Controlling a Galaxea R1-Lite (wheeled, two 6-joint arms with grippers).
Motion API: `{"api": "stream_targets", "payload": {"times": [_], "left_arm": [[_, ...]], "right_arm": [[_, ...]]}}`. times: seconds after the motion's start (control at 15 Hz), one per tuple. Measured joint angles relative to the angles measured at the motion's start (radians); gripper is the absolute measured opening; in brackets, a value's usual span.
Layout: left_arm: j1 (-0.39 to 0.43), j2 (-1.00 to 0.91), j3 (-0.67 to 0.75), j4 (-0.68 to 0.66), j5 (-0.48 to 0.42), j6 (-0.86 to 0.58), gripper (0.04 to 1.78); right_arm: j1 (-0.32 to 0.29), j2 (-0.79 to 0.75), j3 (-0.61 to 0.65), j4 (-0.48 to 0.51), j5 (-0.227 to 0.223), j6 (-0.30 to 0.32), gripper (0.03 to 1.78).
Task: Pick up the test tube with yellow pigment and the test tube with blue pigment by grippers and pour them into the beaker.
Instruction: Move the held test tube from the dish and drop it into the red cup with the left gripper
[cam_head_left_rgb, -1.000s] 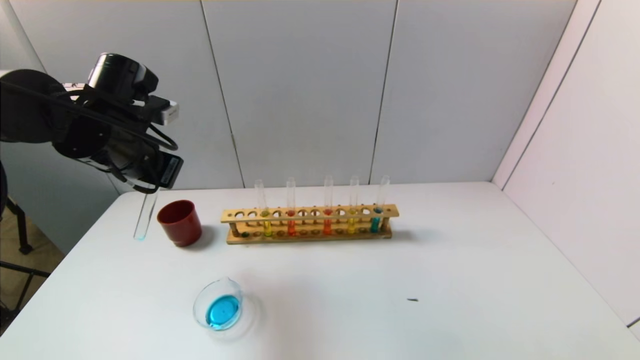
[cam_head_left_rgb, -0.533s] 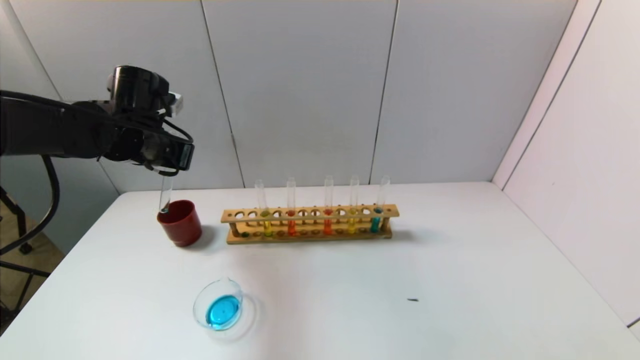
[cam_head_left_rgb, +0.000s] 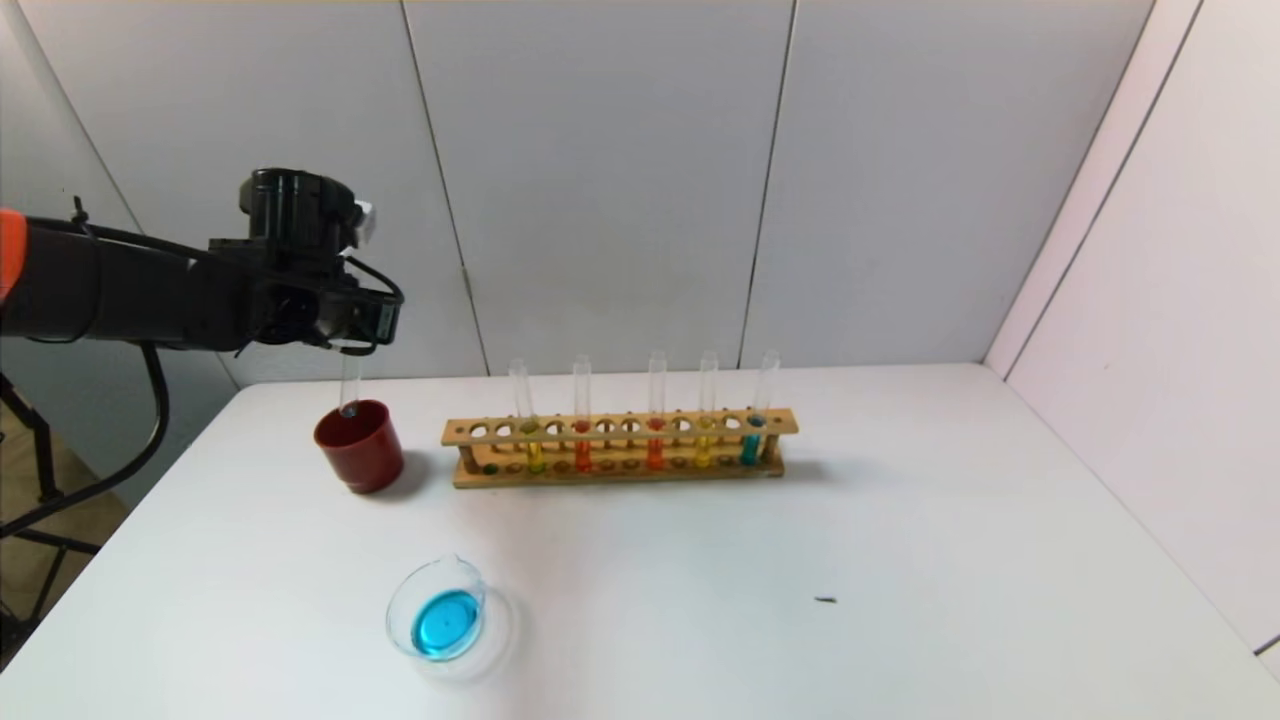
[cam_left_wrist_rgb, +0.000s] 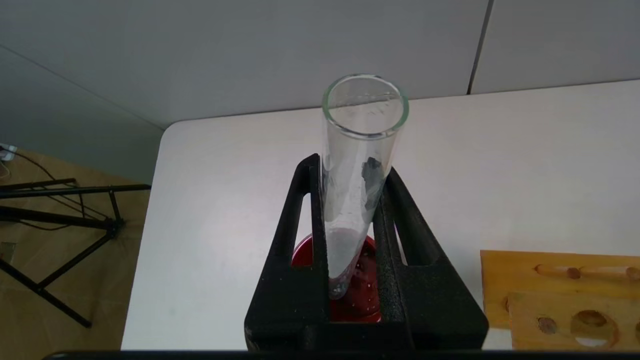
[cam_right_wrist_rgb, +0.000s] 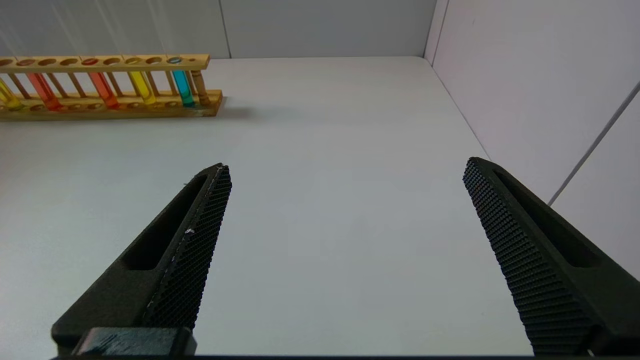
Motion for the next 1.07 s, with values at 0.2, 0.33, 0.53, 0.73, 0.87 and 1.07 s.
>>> {"api": "stream_targets", "payload": {"times": [0.2, 0.33, 0.53, 0.73, 0.87, 1.07], "left_arm": [[0.001, 0.025, 0.039, -0.076, 0.001, 0.0, 0.31], [0.0, 0.036, 0.064, -0.09, 0.0, -0.003, 0.31], [0.003, 0.045, 0.127, -0.141, 0.0, -0.006, 0.31], [0.006, 0.056, 0.187, -0.213, -0.001, -0.004, 0.31], [0.006, 0.061, 0.217, -0.234, -0.002, -0.005, 0.31], [0.007, 0.06, 0.242, -0.238, -0.001, -0.008, 0.31]], "right_arm": [[0.0, 0.0, 0.0, 0.0, 0.0, 0.0, 1.7], [0.0, 0.0, 0.0, 0.0, 0.0, 0.0, 1.7], [0.0, 0.0, 0.0, 0.0, 0.0, 0.0, 1.7], [0.0, 0.0, 0.0, 0.0, 0.0, 0.0, 1.7], [0.0, 0.0, 0.0, 0.0, 0.0, 0.0, 1.7], [0.0, 0.0, 0.0, 0.0, 0.0, 0.0, 1.7]]}}
